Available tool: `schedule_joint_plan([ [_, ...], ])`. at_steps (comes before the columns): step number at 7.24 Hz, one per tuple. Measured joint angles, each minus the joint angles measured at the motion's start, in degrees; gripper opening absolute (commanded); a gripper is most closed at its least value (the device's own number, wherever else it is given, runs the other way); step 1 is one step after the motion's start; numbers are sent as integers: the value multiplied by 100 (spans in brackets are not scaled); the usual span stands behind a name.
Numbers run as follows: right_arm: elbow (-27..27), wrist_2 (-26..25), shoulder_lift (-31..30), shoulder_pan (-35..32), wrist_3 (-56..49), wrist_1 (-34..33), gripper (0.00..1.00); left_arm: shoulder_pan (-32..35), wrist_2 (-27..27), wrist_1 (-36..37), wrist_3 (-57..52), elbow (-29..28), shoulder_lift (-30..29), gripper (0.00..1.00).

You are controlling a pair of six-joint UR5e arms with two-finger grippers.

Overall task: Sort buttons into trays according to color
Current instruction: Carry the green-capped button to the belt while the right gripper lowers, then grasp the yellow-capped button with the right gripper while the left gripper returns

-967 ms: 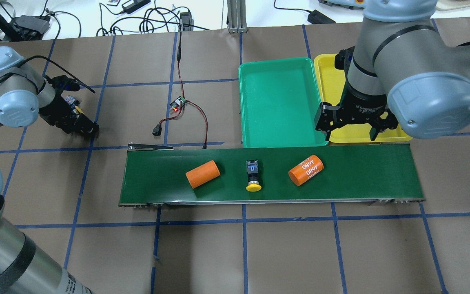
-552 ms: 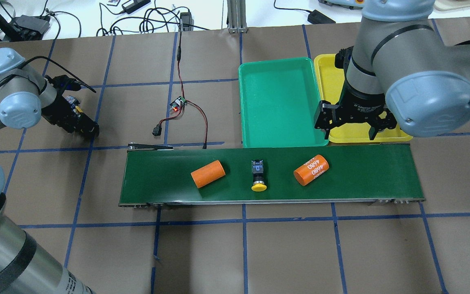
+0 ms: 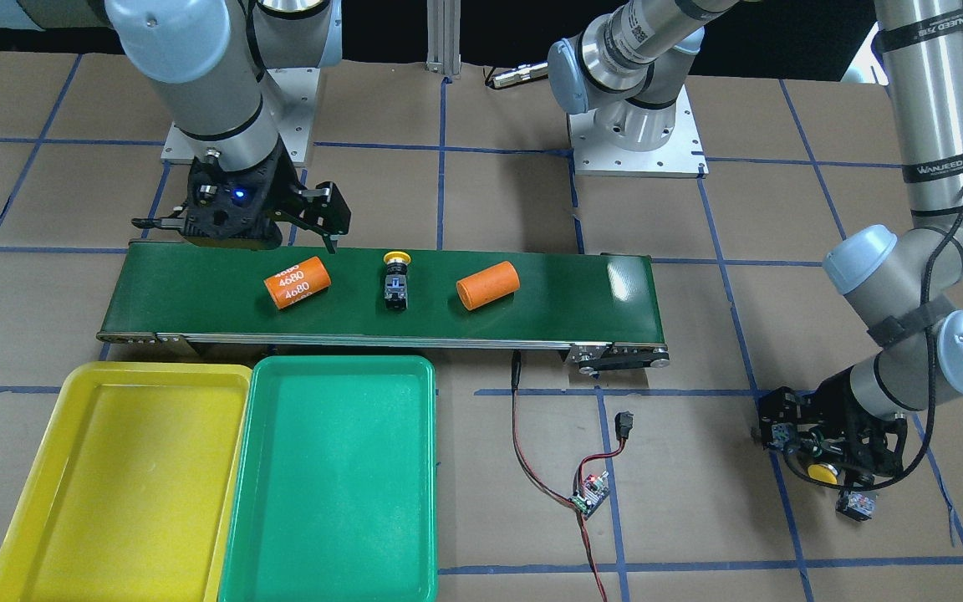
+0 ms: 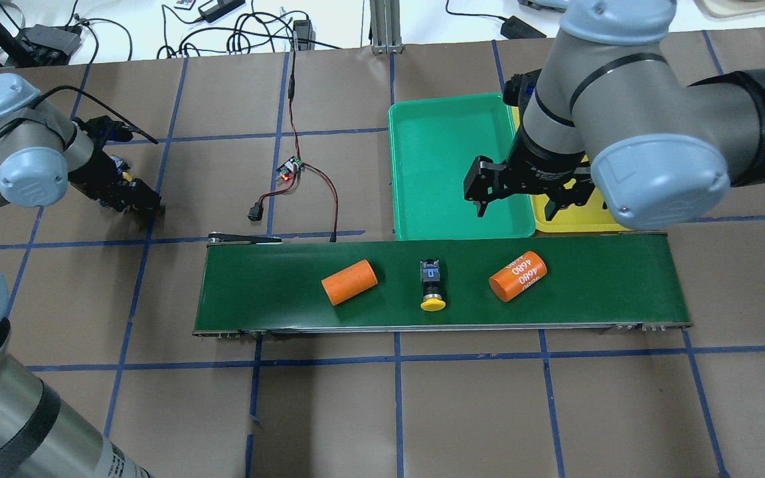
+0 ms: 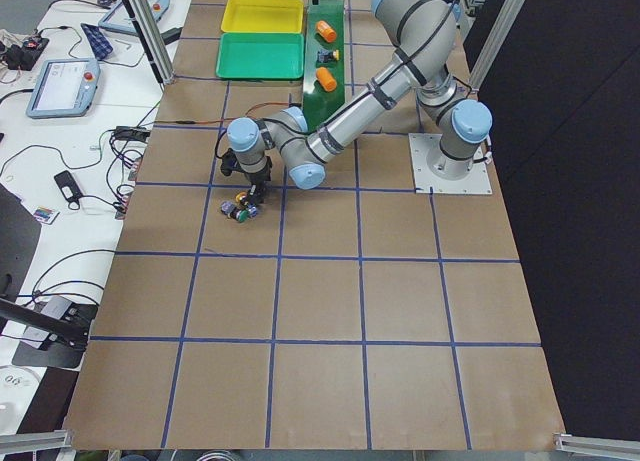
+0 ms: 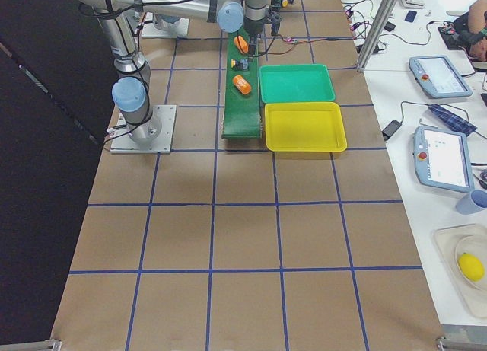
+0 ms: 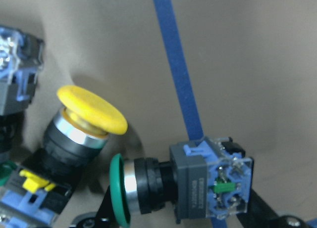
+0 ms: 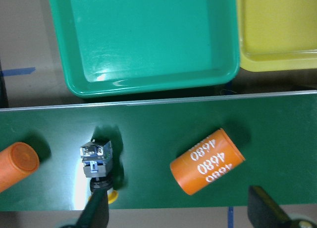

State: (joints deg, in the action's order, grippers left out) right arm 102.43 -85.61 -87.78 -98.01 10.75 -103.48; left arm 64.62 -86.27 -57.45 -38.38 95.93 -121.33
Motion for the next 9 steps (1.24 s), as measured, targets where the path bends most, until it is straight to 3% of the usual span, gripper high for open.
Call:
schedule_joint_plan([
  [2,2,-69,301,-417,36,-496,100,161,24,-240,355,261,482,12],
  [6,12,-391,739,-541,12,-645,100,942,445,-1069,1635,1524,2088,14],
  [7,10,-373,948,-543,24,-682,100,1183,533,-1095,1926,1853,2350,18],
  [9,21,-362,1170,-544,23,-715,100,1560,611,-1105,2453,2259,2663,34],
])
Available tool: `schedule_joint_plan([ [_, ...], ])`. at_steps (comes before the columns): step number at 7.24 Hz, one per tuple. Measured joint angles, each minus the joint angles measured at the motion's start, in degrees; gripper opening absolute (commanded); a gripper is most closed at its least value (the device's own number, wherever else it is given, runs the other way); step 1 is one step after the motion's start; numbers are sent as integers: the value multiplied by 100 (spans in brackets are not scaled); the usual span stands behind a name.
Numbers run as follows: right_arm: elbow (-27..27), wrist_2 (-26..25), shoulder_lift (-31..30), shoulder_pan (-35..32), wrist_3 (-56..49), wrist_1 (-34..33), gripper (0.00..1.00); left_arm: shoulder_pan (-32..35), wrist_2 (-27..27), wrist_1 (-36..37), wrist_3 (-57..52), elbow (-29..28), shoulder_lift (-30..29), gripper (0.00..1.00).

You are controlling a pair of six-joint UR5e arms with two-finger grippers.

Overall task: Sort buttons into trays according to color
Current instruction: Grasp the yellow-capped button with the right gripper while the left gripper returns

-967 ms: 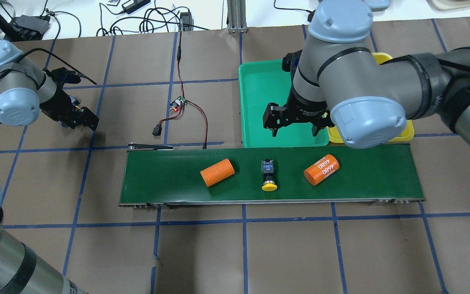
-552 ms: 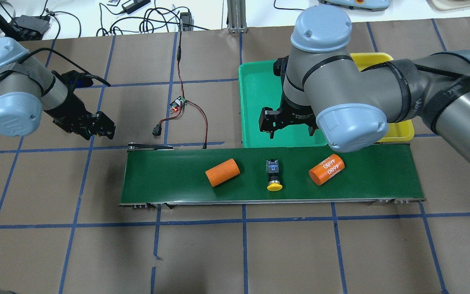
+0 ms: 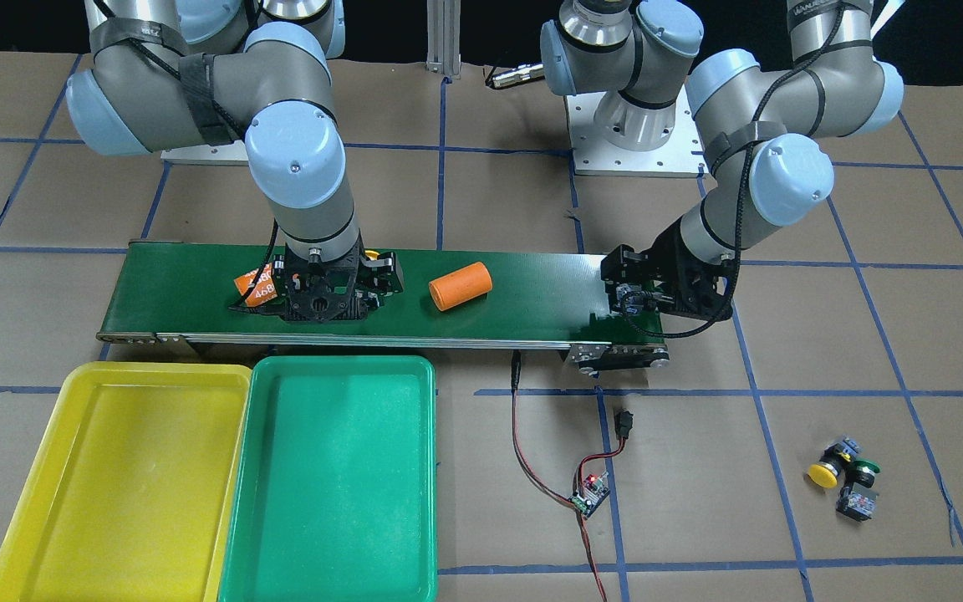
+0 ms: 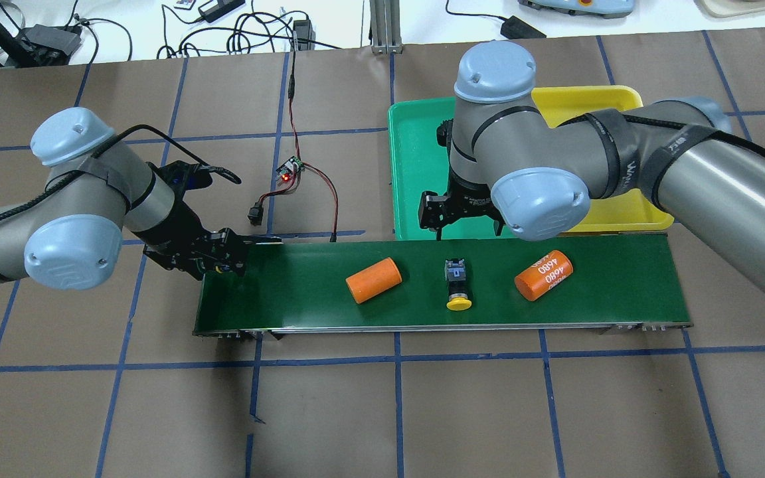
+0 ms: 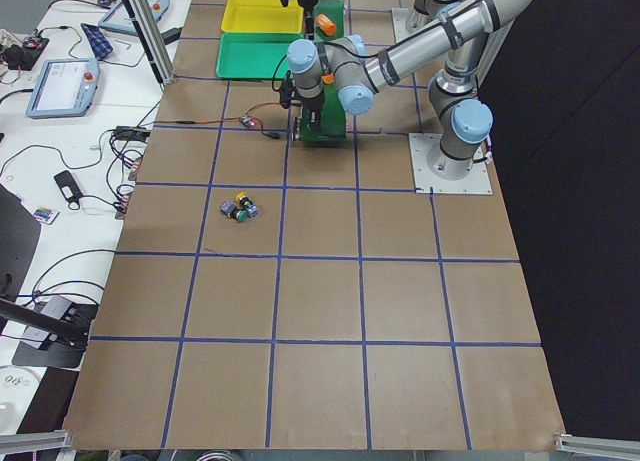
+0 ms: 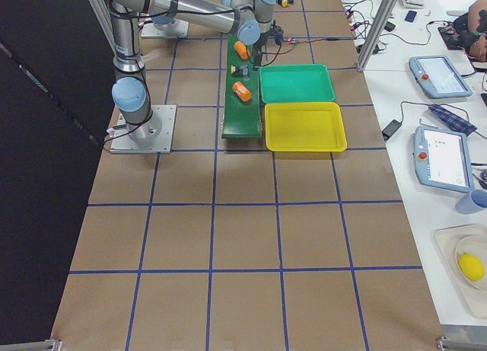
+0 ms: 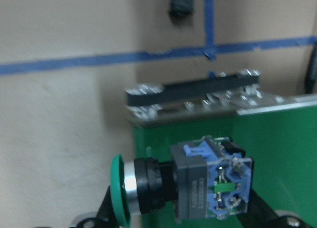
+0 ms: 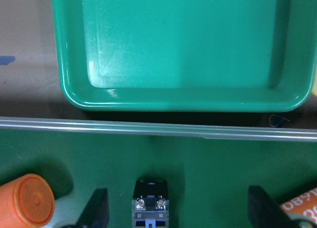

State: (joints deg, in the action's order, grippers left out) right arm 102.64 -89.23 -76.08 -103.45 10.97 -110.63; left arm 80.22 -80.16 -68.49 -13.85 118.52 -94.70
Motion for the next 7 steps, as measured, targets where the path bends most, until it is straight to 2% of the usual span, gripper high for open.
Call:
schedule_joint_plan([
  [1,20,-2,92,0,5,53,100,170,9,3,189,116,31,95],
  [2,75,-1,158,0,9,113,100,381,8,34,522,170,11,100],
  [3,157,-1,193,7,10,153,87,534,6,65,801,151,6,100],
  [4,239,-4,208,29,12,212,15,587,-2,68,916,50,6,100],
  [5,293,-6,206,62,16,337,0,537,-24,20,956,-136,-14,100],
  [7,303,-37,207,126,18,584,0,37,-75,-121,970,-736,-238,100],
])
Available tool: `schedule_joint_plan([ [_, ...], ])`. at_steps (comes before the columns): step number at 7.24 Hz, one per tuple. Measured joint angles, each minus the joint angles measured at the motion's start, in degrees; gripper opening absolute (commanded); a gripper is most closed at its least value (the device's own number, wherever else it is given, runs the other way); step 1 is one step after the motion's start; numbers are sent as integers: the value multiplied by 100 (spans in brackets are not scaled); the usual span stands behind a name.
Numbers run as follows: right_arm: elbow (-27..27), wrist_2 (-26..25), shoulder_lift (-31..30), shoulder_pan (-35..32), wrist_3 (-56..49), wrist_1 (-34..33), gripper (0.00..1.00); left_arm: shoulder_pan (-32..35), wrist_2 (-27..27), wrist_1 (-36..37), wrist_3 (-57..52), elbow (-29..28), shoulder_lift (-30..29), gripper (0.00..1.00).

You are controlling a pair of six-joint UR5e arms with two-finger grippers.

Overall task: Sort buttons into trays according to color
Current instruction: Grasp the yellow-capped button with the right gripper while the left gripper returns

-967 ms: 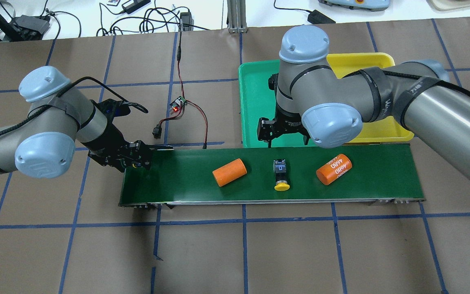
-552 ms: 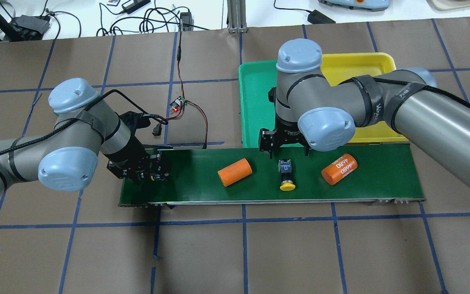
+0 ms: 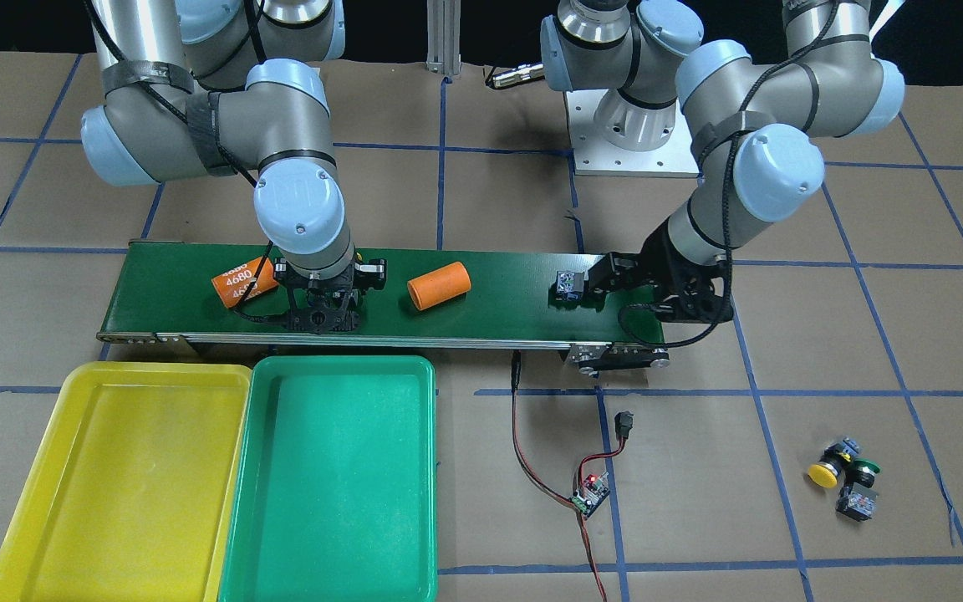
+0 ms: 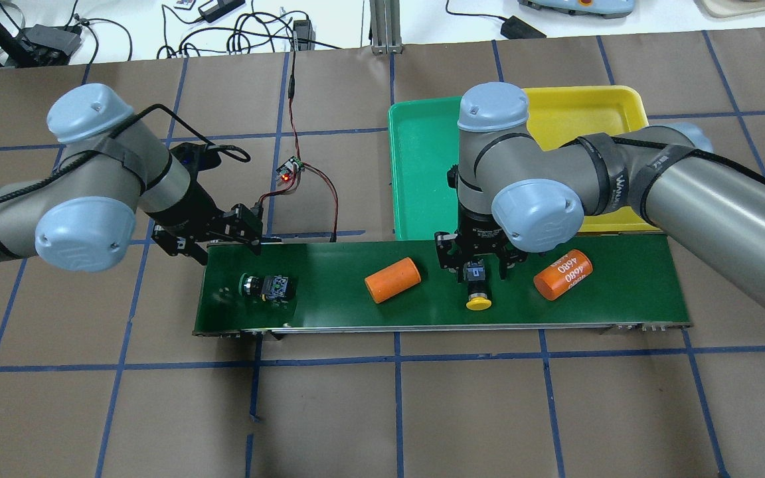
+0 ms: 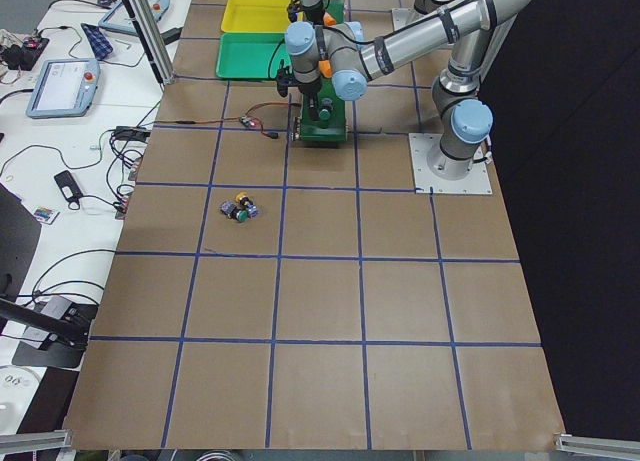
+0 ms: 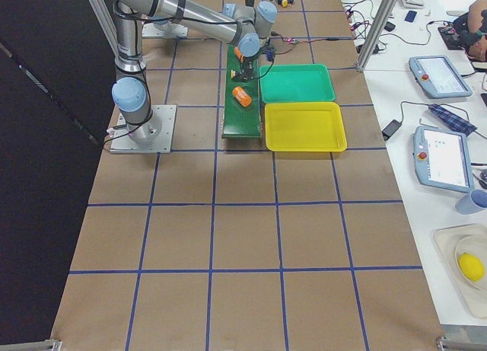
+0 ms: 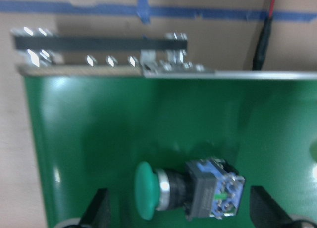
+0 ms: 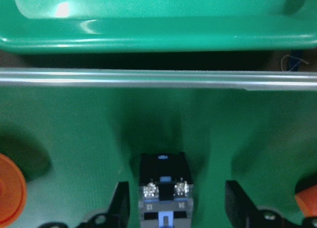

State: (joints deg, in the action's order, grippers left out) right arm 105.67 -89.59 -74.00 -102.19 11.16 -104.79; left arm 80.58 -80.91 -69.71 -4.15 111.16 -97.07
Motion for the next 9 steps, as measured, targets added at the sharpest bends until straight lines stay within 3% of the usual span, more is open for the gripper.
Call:
schedule_joint_plan([
  [3,-110,8,-43,100,-7,36,0,-818,-656,15,-227,-1363,-1098,100],
  [5,-455,-35,-34,191,-54,-68,0,-1328,-792,495,-382,-2043,-1915,100],
  [7,-1088,-216,283,291,-91,-720,0,-1516,-828,987,-401,-2359,-2482,100],
  [9,-1615,-791,895,662,-467,-1641,0,-1600,-826,1063,-341,-2482,-2722,100],
])
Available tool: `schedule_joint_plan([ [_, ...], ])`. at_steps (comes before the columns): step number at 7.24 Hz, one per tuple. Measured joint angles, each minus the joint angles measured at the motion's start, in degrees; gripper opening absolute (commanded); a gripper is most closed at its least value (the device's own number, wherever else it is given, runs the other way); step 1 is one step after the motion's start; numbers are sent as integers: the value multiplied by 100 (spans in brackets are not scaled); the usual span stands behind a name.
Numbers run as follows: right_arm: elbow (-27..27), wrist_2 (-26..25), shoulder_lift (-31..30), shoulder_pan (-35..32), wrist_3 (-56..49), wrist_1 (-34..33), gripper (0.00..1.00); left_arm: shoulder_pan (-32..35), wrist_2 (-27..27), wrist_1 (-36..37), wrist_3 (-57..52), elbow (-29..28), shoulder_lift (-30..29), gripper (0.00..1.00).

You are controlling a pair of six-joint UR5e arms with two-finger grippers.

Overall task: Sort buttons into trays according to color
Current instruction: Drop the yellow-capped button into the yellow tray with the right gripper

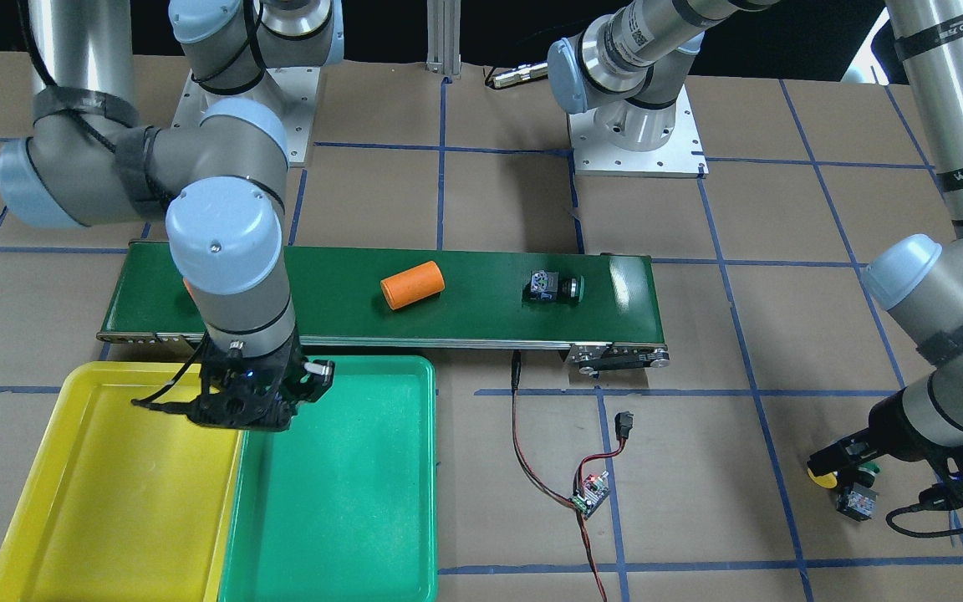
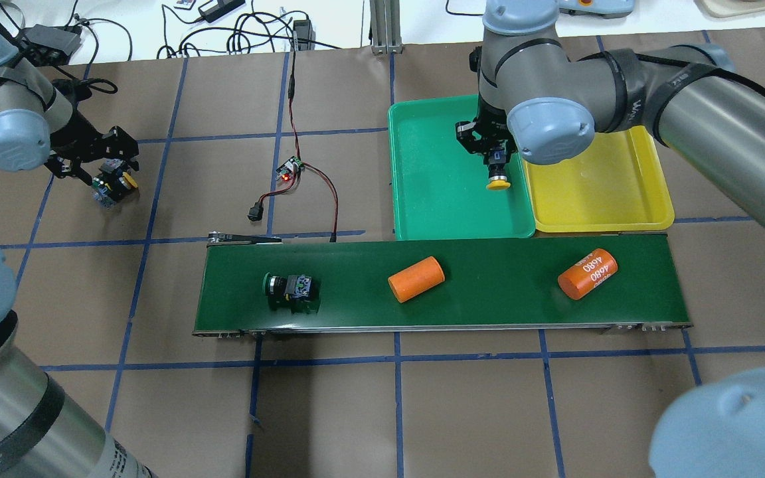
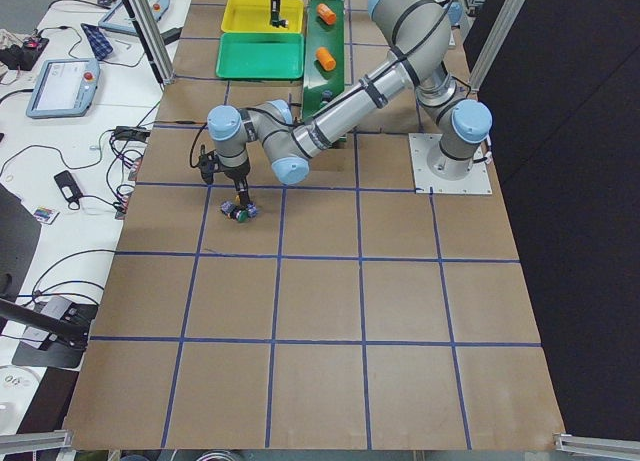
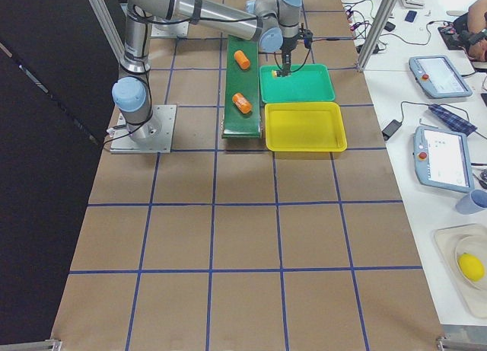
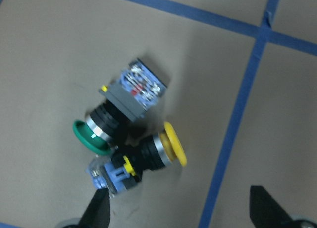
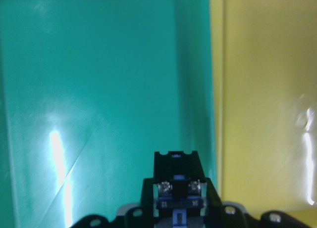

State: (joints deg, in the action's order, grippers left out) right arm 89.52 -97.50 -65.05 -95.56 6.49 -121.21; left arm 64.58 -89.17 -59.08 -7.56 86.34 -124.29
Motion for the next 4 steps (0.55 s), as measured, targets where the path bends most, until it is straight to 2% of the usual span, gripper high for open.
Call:
schedule_joint_plan([
  [2,-279,-188,445,818,-829,-569,0,-78,10,-9,92,41,-78,100],
  [3,-426,-139,577,990,-1039,-638,61,-92,13,-10,161,77,-91,100],
  [4,-563,-55,699,1058,-1129,-656,94,-93,16,-13,258,108,-104,100],
])
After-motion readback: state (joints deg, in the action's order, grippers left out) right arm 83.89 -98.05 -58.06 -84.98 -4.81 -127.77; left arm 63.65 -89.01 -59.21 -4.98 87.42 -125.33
